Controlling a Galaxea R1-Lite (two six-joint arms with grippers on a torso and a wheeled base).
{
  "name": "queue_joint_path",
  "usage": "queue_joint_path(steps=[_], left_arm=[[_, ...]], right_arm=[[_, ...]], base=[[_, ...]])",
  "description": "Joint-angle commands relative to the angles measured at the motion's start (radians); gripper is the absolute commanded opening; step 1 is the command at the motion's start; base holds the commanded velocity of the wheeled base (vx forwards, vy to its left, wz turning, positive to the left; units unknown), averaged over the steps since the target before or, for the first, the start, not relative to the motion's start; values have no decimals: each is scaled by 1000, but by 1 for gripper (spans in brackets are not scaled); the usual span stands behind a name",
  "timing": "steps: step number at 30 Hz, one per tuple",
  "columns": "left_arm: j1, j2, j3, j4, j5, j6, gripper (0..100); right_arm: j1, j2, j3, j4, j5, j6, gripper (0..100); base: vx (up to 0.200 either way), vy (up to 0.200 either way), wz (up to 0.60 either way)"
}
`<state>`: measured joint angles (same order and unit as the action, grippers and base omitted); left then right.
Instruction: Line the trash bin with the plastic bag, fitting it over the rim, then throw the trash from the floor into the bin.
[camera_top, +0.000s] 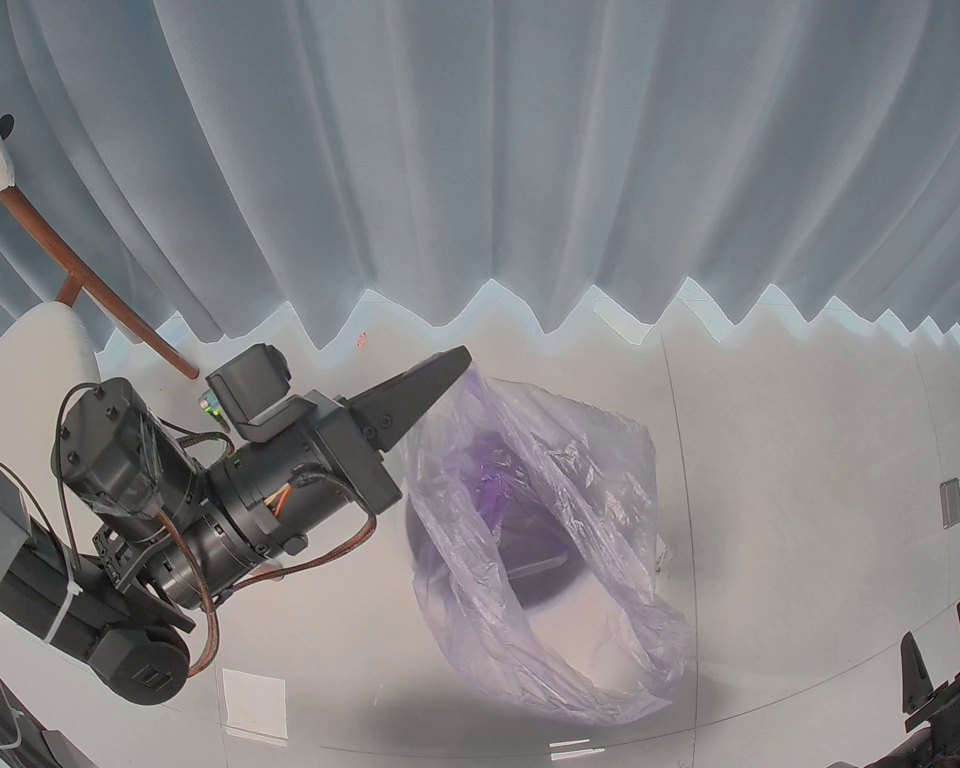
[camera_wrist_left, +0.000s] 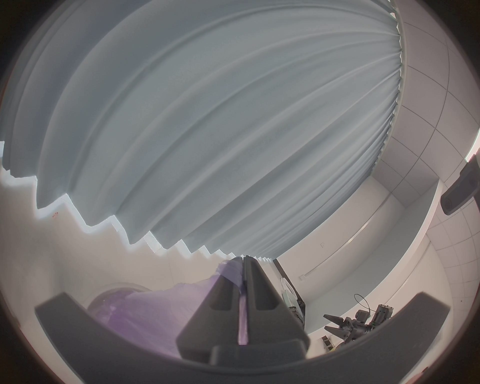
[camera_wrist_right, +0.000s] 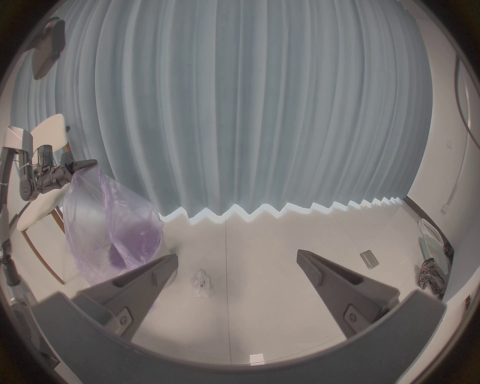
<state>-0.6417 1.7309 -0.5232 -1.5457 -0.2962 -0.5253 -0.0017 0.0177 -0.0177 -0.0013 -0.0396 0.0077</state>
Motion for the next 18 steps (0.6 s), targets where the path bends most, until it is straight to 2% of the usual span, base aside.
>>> queue_joint_path(steps=[1, 6, 18], left_arm=[[48, -17, 0, 1, -26, 2, 0], [109, -56, 48, 1, -24, -19, 0], [132, -33, 52, 1, -64, -18, 0]], right_arm=[[0, -18, 18, 0, 0, 0, 100], [0, -18, 18, 0, 0, 0, 100], [0, -18, 18, 0, 0, 0, 100]], base=[[0, 0, 0], [0, 0, 0], [0, 0, 0]])
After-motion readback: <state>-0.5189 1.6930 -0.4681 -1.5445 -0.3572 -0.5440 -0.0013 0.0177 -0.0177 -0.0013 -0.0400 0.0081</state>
